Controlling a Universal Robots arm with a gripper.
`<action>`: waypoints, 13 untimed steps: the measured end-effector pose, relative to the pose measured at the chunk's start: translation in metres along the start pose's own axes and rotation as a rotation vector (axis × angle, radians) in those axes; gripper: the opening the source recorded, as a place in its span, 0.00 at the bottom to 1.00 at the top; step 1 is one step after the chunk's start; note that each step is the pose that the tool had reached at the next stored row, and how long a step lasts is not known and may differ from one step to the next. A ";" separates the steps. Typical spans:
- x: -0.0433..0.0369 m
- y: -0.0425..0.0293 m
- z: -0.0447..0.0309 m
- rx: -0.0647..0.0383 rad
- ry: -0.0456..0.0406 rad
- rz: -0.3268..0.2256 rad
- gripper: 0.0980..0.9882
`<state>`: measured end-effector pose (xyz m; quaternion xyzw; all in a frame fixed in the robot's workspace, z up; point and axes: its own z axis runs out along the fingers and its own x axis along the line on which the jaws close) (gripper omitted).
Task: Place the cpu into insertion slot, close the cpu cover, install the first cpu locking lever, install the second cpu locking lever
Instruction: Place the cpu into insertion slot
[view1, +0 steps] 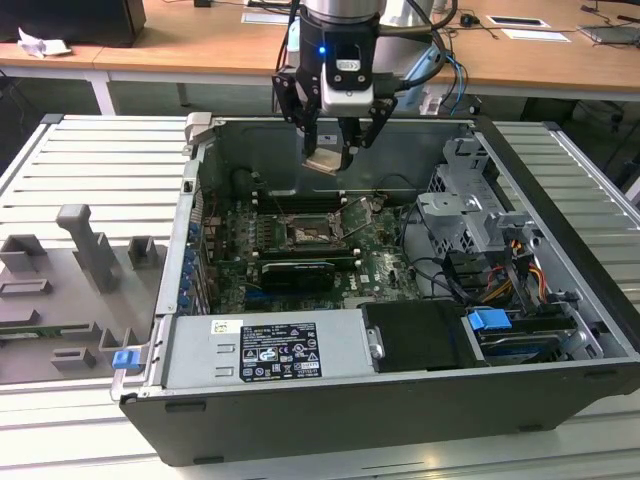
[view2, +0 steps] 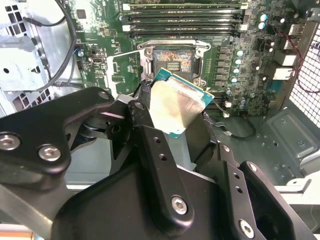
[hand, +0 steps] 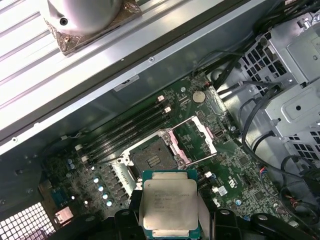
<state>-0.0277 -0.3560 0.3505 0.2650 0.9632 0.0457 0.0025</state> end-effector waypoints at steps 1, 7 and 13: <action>0.0000 0.0000 0.0001 0.000 -0.0001 0.001 0.48; 0.0000 -0.0001 0.0012 -0.001 -0.0026 0.029 0.48; -0.0001 -0.0002 0.0020 -0.001 -0.0055 0.060 0.48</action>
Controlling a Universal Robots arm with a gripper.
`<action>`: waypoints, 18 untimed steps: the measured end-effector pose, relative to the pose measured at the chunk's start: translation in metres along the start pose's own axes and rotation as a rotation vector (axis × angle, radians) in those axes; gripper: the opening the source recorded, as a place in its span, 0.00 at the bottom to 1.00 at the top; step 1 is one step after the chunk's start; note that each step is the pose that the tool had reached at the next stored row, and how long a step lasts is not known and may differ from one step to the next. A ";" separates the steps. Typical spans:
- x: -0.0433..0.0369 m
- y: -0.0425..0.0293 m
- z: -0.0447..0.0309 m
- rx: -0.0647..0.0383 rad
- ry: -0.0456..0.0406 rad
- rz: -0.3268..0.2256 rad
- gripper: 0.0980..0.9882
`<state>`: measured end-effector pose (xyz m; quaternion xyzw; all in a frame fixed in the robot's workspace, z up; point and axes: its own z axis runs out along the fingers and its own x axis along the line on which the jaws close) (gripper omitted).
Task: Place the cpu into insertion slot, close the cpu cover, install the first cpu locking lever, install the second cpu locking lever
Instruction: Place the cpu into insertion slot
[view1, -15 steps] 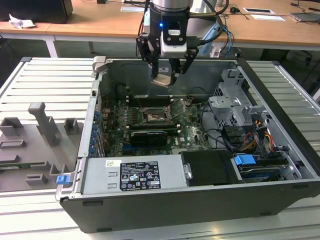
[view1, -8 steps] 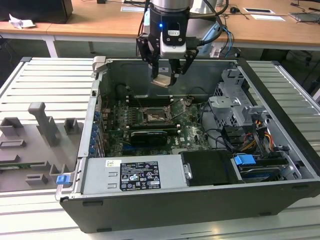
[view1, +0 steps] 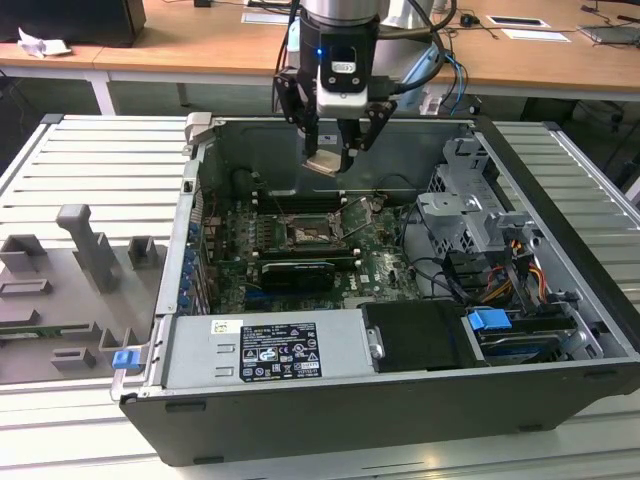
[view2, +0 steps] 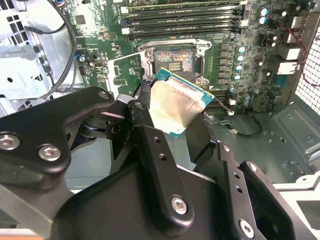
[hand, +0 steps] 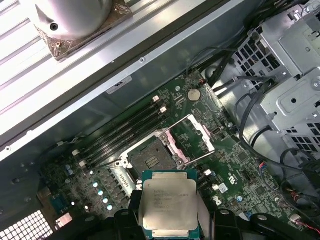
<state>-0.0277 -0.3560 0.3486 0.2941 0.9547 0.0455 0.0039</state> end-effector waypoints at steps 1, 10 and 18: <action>0.0000 0.0000 0.0001 0.000 -0.0004 0.005 0.48; 0.0000 -0.0001 0.0015 -0.001 -0.0043 0.048 0.48; 0.0000 -0.0002 0.0028 -0.002 -0.0078 0.087 0.48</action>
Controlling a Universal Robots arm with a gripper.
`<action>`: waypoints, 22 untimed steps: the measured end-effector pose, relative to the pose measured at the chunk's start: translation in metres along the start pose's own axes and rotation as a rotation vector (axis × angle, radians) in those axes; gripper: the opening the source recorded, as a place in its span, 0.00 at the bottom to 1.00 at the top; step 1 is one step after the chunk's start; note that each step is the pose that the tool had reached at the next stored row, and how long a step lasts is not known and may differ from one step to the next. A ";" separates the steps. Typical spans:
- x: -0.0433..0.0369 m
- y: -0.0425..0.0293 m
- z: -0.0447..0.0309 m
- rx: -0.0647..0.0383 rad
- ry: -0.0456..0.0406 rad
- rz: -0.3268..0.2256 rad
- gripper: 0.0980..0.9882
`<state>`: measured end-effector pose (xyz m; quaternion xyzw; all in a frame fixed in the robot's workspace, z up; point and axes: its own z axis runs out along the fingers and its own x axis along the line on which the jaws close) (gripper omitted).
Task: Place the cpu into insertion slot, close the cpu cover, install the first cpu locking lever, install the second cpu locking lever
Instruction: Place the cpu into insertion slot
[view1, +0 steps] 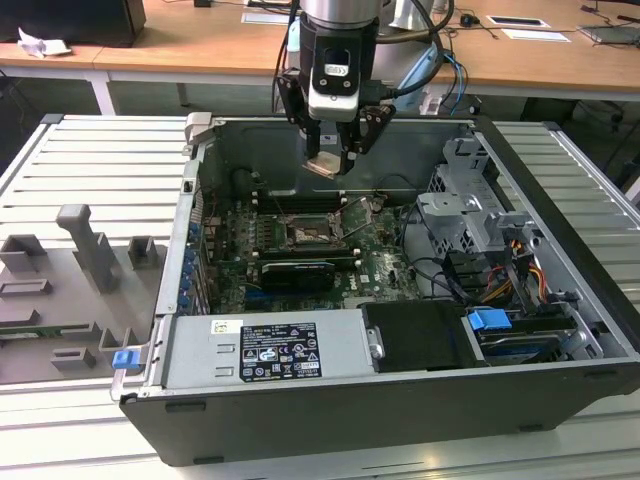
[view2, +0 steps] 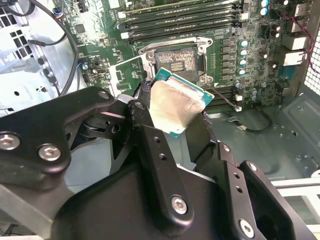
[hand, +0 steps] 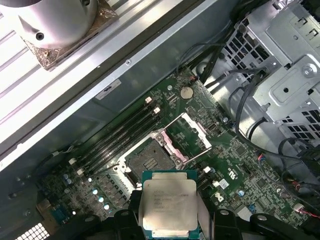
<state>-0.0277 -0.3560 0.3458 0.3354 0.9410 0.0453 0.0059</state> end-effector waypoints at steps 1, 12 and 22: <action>0.0000 0.0000 0.0001 0.000 -0.0003 0.004 0.48; 0.0000 -0.0002 0.0022 -0.003 -0.0118 0.132 0.48; 0.0001 -0.0009 0.0073 -0.005 -0.0237 0.264 0.48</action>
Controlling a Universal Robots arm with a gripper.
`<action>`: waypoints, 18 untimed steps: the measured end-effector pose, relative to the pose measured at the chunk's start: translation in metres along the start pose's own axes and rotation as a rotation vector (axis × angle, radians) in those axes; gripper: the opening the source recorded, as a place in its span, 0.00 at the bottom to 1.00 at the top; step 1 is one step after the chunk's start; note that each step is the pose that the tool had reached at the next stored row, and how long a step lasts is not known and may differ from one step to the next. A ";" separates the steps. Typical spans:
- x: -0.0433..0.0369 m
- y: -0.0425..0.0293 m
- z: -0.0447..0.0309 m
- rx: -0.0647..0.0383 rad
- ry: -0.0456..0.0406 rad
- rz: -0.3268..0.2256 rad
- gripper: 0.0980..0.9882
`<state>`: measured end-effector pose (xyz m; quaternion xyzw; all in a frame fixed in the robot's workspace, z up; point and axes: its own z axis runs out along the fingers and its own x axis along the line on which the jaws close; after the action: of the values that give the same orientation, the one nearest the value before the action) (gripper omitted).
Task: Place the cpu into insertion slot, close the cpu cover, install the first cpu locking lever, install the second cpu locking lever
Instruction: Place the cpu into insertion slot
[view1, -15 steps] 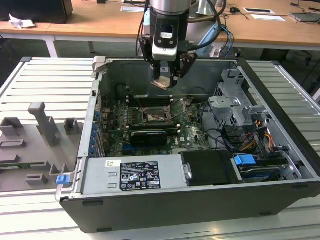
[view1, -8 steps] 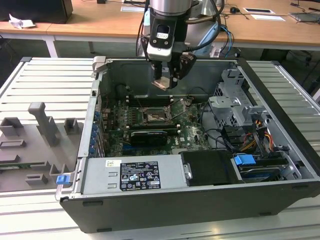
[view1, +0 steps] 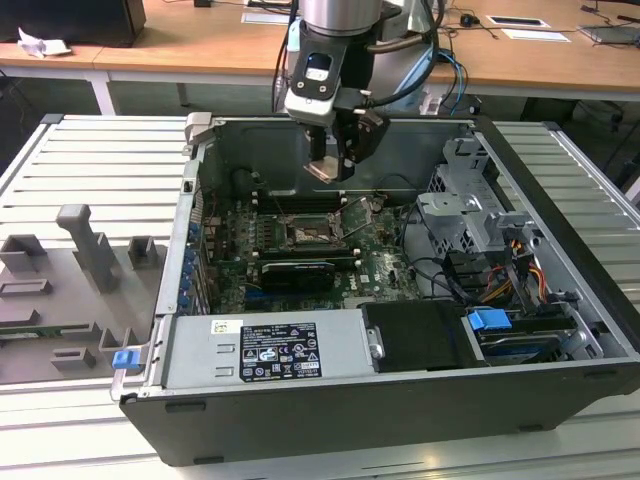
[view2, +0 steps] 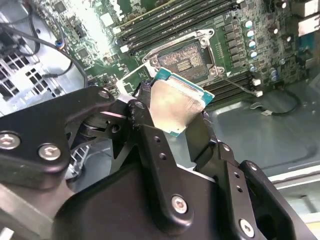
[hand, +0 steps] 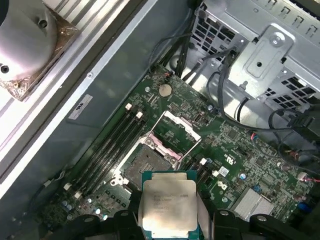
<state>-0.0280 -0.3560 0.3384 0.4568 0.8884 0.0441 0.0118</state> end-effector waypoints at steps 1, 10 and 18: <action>0.0000 -0.0001 0.0015 -0.001 -0.0024 0.027 0.48; -0.0003 -0.0016 0.0173 -0.005 -0.0244 0.273 0.48; -0.0003 -0.0029 0.0348 -0.008 -0.0384 0.429 0.48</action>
<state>-0.0281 -0.3556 0.3035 0.6360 0.7703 0.0406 0.0209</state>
